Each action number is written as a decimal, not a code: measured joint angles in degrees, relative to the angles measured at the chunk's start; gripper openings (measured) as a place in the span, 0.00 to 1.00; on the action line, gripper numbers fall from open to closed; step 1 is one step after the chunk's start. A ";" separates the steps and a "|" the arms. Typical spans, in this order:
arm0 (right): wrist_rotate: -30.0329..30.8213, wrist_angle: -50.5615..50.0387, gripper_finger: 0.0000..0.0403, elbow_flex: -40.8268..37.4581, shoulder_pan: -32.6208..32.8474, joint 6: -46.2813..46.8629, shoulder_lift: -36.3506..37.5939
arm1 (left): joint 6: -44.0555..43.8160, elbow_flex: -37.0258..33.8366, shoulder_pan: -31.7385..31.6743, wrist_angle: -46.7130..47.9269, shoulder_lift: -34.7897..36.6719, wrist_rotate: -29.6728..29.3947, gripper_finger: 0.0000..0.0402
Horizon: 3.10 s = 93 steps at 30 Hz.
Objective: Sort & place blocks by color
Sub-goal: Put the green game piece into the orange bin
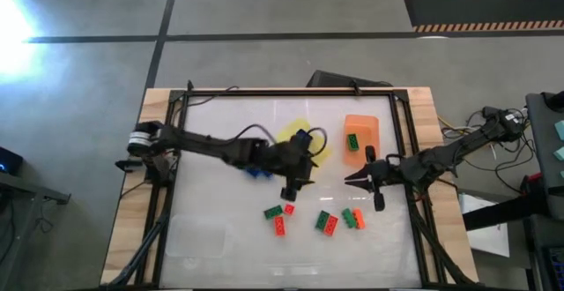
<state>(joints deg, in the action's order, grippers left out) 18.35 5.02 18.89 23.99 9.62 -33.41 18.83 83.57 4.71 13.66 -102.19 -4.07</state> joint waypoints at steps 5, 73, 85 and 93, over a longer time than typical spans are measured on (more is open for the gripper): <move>2.79 -0.39 0.09 1.22 0.01 5.01 -3.95 | -3.77 -7.16 3.25 -7.82 4.79 -5.08 0.52; -20.23 -62.14 0.52 49.63 4.37 68.38 -60.68 | -5.42 -25.79 4.66 -24.91 16.69 -8.42 0.52; -19.82 -61.92 0.52 50.47 3.86 68.28 -63.04 | -6.52 -25.88 4.79 -20.17 18.90 -8.60 0.52; -18.86 -62.13 0.52 50.28 2.97 66.07 -65.12 | -6.52 -25.88 4.81 -20.30 18.93 -8.62 0.52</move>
<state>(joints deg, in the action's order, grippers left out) -0.51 -57.11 69.17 26.96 75.70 -98.52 12.32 57.69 9.52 -6.63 -83.26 -12.69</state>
